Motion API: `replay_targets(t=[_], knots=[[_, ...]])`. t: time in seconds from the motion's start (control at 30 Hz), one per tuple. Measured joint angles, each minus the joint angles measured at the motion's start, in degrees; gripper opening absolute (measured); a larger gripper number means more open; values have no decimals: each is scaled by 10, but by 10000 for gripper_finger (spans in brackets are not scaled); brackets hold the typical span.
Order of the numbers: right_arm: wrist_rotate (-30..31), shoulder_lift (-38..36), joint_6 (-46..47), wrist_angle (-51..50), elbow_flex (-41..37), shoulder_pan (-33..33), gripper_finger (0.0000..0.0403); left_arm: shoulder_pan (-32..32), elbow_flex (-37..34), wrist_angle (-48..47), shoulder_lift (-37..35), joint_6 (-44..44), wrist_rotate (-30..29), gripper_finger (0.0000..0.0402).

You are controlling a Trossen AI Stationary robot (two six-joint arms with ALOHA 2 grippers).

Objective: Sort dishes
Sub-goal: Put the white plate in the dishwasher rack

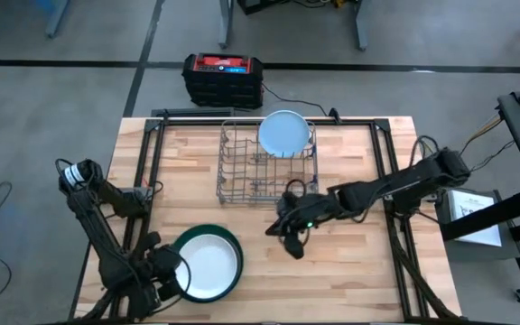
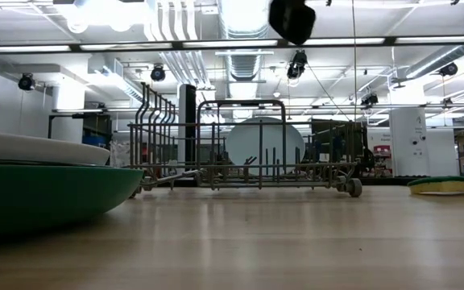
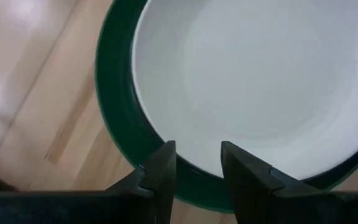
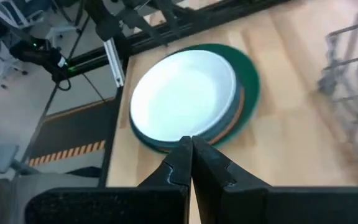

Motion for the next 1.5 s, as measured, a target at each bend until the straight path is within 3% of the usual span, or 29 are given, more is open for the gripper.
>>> replay_targets(t=[0.3, 0.67, 1.17, 1.5], knots=[[0, 86, 79, -23, 58, 14, 0, -28, -40, 35, 0, 7, -23, 116], [16, 195, 201, -19, 108, 15, 0, -35, -42, 35, 2, 73, -31, 116], [50, 300, 241, -18, 210, 33, 1, -37, -60, 64, 2, 108, -57, 116], [74, 331, 259, -47, 241, 33, 62, -38, -79, 86, 2, 108, -54, 116]])
